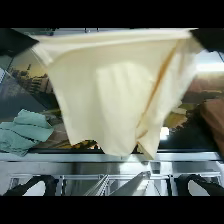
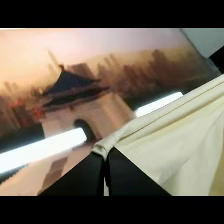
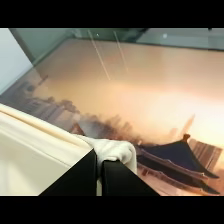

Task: Fold the shirts.

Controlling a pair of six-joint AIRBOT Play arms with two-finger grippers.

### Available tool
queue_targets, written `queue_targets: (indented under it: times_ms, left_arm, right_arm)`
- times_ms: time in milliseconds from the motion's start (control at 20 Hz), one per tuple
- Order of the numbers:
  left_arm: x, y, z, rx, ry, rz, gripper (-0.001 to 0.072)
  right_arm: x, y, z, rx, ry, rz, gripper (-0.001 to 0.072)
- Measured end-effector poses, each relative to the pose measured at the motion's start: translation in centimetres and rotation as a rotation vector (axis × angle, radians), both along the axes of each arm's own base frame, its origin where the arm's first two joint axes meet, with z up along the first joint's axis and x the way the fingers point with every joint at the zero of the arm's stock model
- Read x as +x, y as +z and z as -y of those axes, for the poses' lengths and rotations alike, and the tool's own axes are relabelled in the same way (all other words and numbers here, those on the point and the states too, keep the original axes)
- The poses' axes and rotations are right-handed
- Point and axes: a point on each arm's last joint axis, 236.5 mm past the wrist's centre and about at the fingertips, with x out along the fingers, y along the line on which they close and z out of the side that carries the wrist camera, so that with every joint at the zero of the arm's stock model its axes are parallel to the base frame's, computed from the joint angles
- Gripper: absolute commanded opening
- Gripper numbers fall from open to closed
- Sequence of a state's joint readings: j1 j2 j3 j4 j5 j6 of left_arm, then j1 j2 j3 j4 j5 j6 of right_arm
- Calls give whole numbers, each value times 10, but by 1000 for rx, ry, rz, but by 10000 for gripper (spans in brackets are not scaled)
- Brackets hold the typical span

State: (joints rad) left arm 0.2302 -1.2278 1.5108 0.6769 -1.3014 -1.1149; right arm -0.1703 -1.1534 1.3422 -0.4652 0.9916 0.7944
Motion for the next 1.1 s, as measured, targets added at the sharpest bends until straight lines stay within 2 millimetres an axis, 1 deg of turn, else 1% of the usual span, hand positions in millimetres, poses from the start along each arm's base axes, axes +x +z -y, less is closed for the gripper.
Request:
queue_targets:
  times_ms: [50, 100, 150, 200, 250, 300, 350, 400, 450, 500, 550, 600, 650, 700, 750, 850, 950, 1050, 1100]
  left_arm:
    - [17, -37, -10, 24, 15, -70, 29]
    - [32, -74, -25, 63, 40, -132, 32]
    - [44, -102, -33, 64, 53, -186, 99]
    - [53, -121, -32, 39, 37, -230, 356]
    - [59, -139, -34, 27, 25, -269, 631]
    - [69, -157, -44, 26, 37, -300, 702]
    - [75, -172, -54, 32, 42, -330, 706]
    - [76, -181, -59, 22, 27, -362, 706]
    - [74, -187, -60, 0, 8, -397, 706]
    - [69, -195, -64, -16, -10, -447, 705]
    - [64, -202, -71, -22, -9, -487, 705]
    - [55, -207, -74, -38, -22, -533, 705]
    - [43, -211, -72, -57, -46, -576, 705]
    - [30, -217, -70, -75, -59, -626, 705]
    - [14, -225, -68, -87, -64, -680, 705]
    - [-29, -245, -61, -88, -74, -798, 705]
    - [-68, -266, -51, -89, -55, -889, 705]
    - [-104, -285, -44, -77, -31, -957, 704]
    - [-120, -291, -39, -81, -28, -984, 704]
  right_arm:
    - [24, -26, 1, -13, -27, -37, 351]
    - [51, -53, 9, -32, -77, -66, 456]
    - [69, -75, 12, -29, -99, -102, 454]
    - [76, -93, 4, 2, -79, -151, 453]
    - [81, -106, 0, 29, -70, -189, 424]
    - [89, -117, 8, 45, -96, -217, 247]
    - [93, -126, 20, 55, -118, -240, 229]
    - [88, -134, 26, 64, -105, -283, 350]
    - [77, -143, 28, 62, -68, -334, 371]
    - [65, -157, 33, 55, -43, -405, 369]
    - [52, -176, 43, 31, -37, -476, 369]
    - [34, -198, 50, 10, -22, -565, 370]
    - [13, -218, 51, -4, 13, -650, 372]
    - [-11, -241, 50, -18, 48, -743, 421]
    - [-32, -263, 51, -30, 67, -822, 504]
    - [-78, -304, 47, -32, 103, -974, 497]
    - [-122, -337, 38, -14, 137, -1101, 496]
    - [-158, -359, 31, -4, 164, -1187, 496]
    - [-170, -362, 24, 21, 186, -1214, 496]
